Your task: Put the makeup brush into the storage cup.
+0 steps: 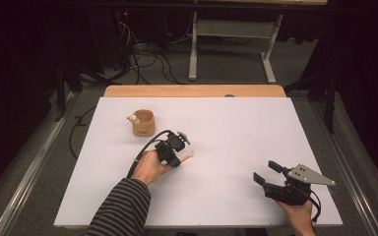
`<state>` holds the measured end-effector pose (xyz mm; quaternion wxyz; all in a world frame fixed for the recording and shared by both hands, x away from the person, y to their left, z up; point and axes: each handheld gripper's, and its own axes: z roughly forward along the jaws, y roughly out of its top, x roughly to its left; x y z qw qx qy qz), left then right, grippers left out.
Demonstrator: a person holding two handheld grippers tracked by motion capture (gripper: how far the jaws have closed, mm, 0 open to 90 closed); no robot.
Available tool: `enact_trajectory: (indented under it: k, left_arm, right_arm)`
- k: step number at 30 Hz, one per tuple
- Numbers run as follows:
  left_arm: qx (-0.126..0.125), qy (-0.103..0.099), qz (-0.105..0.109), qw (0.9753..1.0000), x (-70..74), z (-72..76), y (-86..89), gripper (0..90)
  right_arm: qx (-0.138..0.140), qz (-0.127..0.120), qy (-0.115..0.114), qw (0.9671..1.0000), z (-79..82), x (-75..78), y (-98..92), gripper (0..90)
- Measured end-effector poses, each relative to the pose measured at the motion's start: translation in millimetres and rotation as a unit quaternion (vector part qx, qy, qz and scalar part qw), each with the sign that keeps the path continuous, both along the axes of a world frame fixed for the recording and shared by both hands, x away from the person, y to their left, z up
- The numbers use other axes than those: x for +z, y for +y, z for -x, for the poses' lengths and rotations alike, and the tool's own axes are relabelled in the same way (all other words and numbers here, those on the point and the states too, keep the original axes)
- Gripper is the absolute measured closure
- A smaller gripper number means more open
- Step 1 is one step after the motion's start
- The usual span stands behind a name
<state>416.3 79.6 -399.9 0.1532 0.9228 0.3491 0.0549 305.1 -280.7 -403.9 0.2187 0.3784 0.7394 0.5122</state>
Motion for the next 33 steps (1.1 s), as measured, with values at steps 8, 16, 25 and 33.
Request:
enact_trajectory:
  k: [8,16,25,33]
  left_arm:
    - [0.000,-0.001,-0.001,1.0000,0.4,-0.1,0.6,83.2]
    - [0.008,-0.005,0.009,0.9999,5.2,-1.4,7.0,83.4]
    - [0.010,-0.016,0.023,0.9996,11.0,0.4,10.8,83.5]
    - [0.015,-0.025,0.044,0.9986,18.7,1.5,18.2,83.5]
  right_arm:
    - [0.000,0.000,0.003,1.0000,0.1,-0.3,0.6,29.3]
    - [0.002,0.003,0.003,1.0000,-0.3,-0.9,1.3,29.4]
    - [0.005,0.004,0.003,1.0000,-0.1,-1.2,2.2,29.4]
    - [0.008,0.009,0.000,0.9999,0.9,-1.5,4.9,29.7]
